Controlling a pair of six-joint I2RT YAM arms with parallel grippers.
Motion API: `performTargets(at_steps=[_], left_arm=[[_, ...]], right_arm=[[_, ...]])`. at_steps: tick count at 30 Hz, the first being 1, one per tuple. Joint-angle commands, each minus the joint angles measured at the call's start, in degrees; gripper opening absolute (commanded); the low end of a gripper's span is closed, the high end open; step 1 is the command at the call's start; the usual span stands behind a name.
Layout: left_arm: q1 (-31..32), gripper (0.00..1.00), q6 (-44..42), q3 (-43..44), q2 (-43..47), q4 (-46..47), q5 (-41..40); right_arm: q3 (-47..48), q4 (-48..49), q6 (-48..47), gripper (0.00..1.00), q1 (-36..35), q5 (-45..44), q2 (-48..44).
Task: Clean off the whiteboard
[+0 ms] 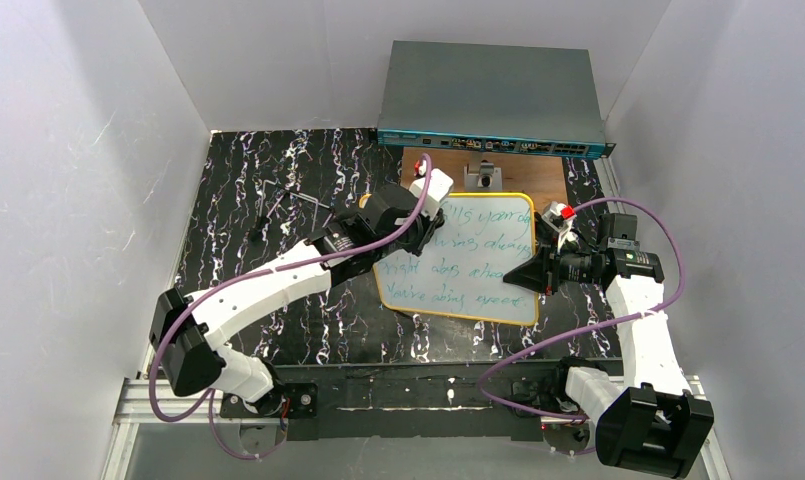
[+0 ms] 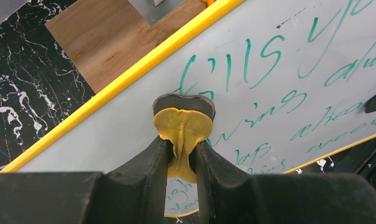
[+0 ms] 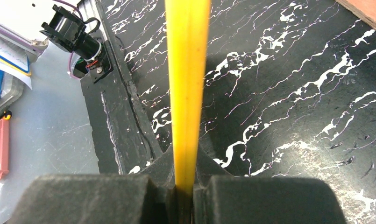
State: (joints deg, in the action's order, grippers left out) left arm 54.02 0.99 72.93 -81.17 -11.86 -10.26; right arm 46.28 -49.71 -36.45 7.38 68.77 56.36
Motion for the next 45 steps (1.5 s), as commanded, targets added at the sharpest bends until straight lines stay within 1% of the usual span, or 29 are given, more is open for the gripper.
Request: performTargets(at_steps=[1, 2, 6, 8, 11, 15, 22, 26, 33, 35, 39, 44, 45], left_arm=[[-0.4, 0.00, 2.0, -0.6, 0.0, 1.5, -9.5], [-1.2, 0.00, 3.5, -1.0, 0.5, 1.0, -12.1], [-3.7, 0.00, 7.4, -4.4, 3.2, 1.5, -14.1], [-3.8, 0.00, 7.5, -5.2, 3.5, 1.5, -12.7], [-3.6, 0.00, 7.8, -5.8, 3.4, 1.9, -7.9], [-0.2, 0.00, 6.6, -7.7, 3.5, 4.8, -6.5], [3.8, 0.00, 2.6, -2.7, 1.1, 5.2, -8.8], [4.4, 0.00, 1.0, -0.2, -0.8, 4.9, -10.4], [4.0, 0.00, -0.7, 4.9, -2.4, 3.4, -18.0], [3.7, 0.00, -2.2, 6.3, -2.6, 3.0, -17.9], [3.6, 0.00, -1.8, 7.2, -2.5, 2.9, -16.3], [3.6, 0.00, -1.4, 4.3, -1.9, 2.8, -14.1], [3.6, 0.00, -0.1, 3.0, -1.5, 2.8, -13.5]], right_arm=[[0.5, -0.4, -4.7, 0.01, -1.4, 2.4, -1.1], [0.5, -0.4, -4.7, 0.01, -1.3, 2.5, -1.2], [0.6, -0.5, -4.7, 0.01, -1.4, 2.5, -1.2], [0.6, -0.4, -4.7, 0.01, -1.4, 2.6, -1.2], [0.6, -0.4, -4.7, 0.01, -1.3, 2.6, -1.2], [0.5, -0.4, -4.7, 0.01, -1.4, 2.5, -1.3], [0.6, -0.5, -4.7, 0.01, -1.4, 2.5, -1.0], [0.6, -0.4, -4.7, 0.01, -1.3, 2.5, -1.1], [0.6, -0.4, -4.8, 0.01, -1.4, 2.5, -1.0], [0.6, -0.4, -4.7, 0.01, -1.3, 2.4, -1.1], [0.5, -0.4, -4.8, 0.01, -1.4, 2.3, -1.3], [0.6, -0.5, -4.8, 0.01, -1.3, 2.2, -1.3], [0.6, -0.5, -4.8, 0.01, -1.3, 2.2, -1.4]])
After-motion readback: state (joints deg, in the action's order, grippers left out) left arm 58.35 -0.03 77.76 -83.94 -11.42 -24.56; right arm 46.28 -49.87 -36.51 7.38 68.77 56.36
